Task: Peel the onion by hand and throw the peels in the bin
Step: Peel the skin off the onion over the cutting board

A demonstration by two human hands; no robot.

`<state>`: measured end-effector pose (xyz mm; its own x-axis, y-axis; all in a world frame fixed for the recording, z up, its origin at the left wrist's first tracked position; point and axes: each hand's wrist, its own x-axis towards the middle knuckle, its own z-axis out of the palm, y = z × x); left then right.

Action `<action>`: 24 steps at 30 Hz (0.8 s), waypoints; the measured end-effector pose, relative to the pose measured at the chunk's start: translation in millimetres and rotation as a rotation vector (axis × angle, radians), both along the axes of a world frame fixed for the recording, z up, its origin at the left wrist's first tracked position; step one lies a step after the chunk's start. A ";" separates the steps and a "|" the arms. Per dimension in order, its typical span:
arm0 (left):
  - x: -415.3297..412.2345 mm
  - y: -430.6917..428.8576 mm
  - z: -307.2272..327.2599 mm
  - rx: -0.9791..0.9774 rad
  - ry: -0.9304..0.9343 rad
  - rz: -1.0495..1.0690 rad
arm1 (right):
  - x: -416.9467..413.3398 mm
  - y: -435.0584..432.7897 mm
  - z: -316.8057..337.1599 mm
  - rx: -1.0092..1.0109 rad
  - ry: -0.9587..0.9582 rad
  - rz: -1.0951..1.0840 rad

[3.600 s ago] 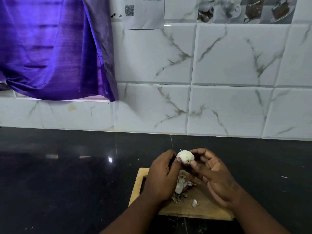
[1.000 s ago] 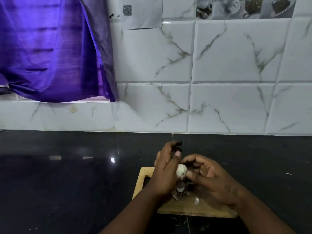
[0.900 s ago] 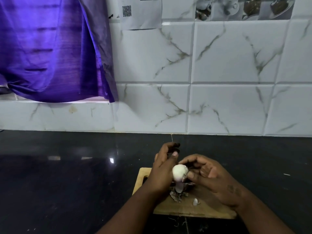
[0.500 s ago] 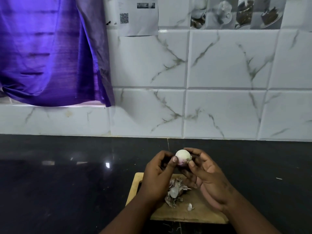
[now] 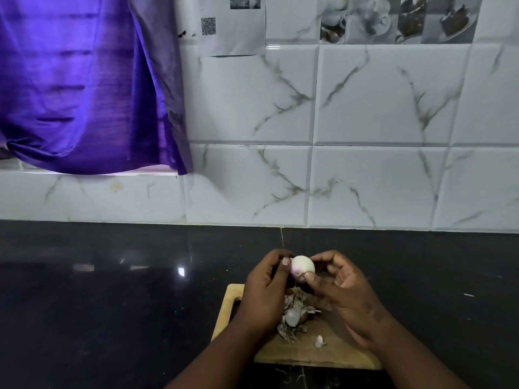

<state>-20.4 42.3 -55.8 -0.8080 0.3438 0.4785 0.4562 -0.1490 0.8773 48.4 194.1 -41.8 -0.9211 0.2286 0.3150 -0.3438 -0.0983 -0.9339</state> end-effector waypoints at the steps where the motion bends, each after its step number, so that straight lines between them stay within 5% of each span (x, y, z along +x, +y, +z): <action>1: 0.0 0.3 -0.1 -0.001 -0.001 0.009 | -0.6 -0.1 -0.1 0.003 0.007 -0.008; 16: 0.7 -2.3 -1.3 -0.195 0.236 0.217 | -3.3 3.2 -7.8 0.165 0.102 -0.047; 24: 1.0 -5.5 0.7 -0.086 0.109 0.184 | 2.7 4.9 -3.4 0.073 0.116 -0.002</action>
